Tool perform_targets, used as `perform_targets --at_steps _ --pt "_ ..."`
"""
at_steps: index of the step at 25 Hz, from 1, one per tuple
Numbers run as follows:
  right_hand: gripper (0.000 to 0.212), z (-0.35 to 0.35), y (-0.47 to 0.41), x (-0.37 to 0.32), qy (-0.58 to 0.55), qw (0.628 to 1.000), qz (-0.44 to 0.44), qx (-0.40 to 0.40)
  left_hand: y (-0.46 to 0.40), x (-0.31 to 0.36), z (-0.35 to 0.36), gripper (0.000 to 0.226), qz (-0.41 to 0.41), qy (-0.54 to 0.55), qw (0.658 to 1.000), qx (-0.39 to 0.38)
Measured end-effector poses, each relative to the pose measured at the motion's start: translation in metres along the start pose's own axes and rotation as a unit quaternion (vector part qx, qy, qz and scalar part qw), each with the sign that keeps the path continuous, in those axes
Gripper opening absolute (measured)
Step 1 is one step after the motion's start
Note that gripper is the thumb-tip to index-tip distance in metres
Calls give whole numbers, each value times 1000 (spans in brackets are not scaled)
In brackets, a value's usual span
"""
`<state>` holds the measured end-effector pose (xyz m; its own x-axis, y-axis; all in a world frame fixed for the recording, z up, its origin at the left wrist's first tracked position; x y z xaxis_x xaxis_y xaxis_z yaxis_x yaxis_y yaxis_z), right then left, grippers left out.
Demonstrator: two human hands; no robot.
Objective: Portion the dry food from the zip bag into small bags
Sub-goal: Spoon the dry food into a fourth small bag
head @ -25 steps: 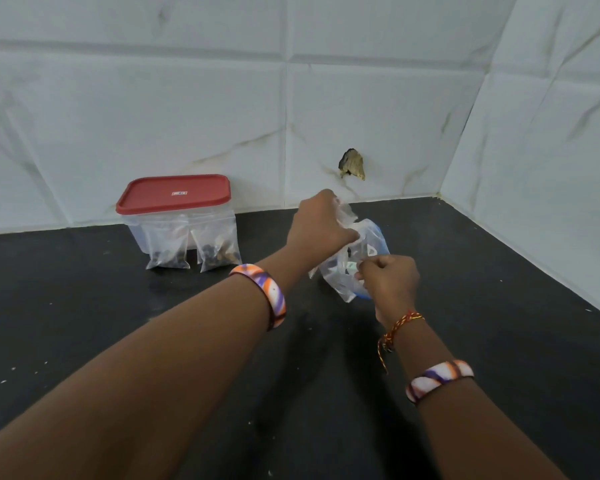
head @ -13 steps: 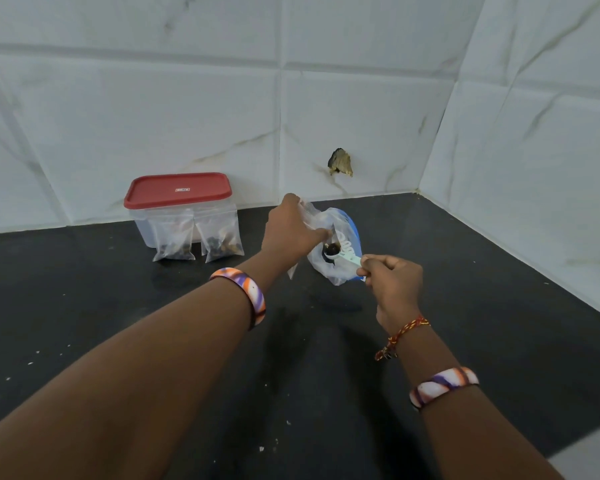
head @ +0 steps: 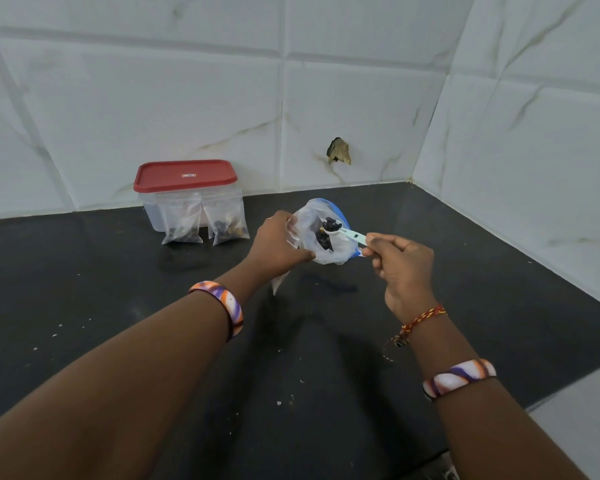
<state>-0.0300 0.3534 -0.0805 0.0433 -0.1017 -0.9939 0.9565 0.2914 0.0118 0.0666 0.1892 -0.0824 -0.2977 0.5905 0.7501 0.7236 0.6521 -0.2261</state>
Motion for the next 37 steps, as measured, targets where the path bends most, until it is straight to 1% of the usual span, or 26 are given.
perform_targets --at_steps 3,5,6,7,8,9,10,11,12,13,14,16,17,18,20,22,23,24,26,27,28,30,32,34,36,37 --pt "10 13 11 -17 -10 998 -28 -56 3 -4 -3 67 8 -16 1000 11" --pt "13 23 18 -27 56 992 -82 -81 4 -6 -4 69 12 -17 1000 17" --pt "12 29 22 -32 126 978 -145 -85 5 -7 -4 68 16 -14 1000 21" --pt "12 35 28 -38 219 940 -246 -86 5 -7 -5 66 18 -9 999 25" --pt "12 42 36 -44 305 873 -371 -86 5 -8 -6 65 17 -4 999 30" --pt "10 49 44 -45 375 783 -488 -91 5 -9 -7 63 13 6 999 35" --pt "7 55 51 -43 419 697 -574 -93 5 -9 -8 62 5 20 999 40" --pt "7 59 56 -40 440 636 -628 -90 5 -9 -8 60 -4 33 999 43" --pt "7 60 57 -37 440 610 -653 -81 5 -9 -9 59 -11 42 998 47" --pt "7 59 56 -36 425 626 -649 -78 5 -9 -9 59 -17 46 997 51" --pt "9 56 54 -37 394 677 -617 -80 5 -10 -10 59 -24 48 997 58" --pt "13 43 43 -37 305 817 -484 -71 3 -11 -10 62 -50 61 994 77" --pt "14 36 35 -34 264 873 -406 -56 3 -11 -9 62 -69 73 991 85" --pt "14 29 28 -29 226 915 -334 -34 1 -12 -7 63 -90 88 988 91" --pt "14 14 16 -18 167 957 -235 16 -1 -11 -1 64 -132 119 979 95" --pt "13 5 11 -10 184 955 -230 34 -5 -13 8 62 -186 149 966 96" --pt "12 7 12 -9 225 935 -273 27 -6 -14 13 59 -217 161 958 97" --pt "10 11 14 -8 274 898 -344 12 -8 -14 17 55 -242 168 951 97" --pt "7 31 18 -6 415 773 -477 -40 -12 -10 23 49 -245 162 951 97" --pt "14 43 15 -2 486 717 -497 -56 -14 -5 24 46 -232 155 956 96" --pt "22 54 9 1 531 676 -506 -73 -16 0 24 43 -220 146 960 98" --pt "28 67 -5 0 586 654 -468 -101 -21 9 19 38 -218 143 959 115" --pt "10 69 -32 -3 618 683 -369 -122 -31 21 12 30 -238 183 944 134" --pt "14 59 -58 0 538 795 -244 -141 -50 44 9 20 -214 221 941 140" --pt "14 45 -79 6 379 913 -94 -116 -70 75 17 25 -142 195 966 92" --pt "19 40 -84 15 289 952 -6 -95 -76 87 26 27 -116 173 977 53"
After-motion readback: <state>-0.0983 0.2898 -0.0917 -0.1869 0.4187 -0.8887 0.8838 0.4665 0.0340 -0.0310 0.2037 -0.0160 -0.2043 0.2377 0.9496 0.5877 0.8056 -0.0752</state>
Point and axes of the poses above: each hand's wrist, its own y-axis away from the middle knuckle, its own z-axis out of the palm, x = y × z, the point moved 4 cm from there along -y, towards the middle knuckle, and after that the axes turned 1 degree about x, right-handed, at the moved point
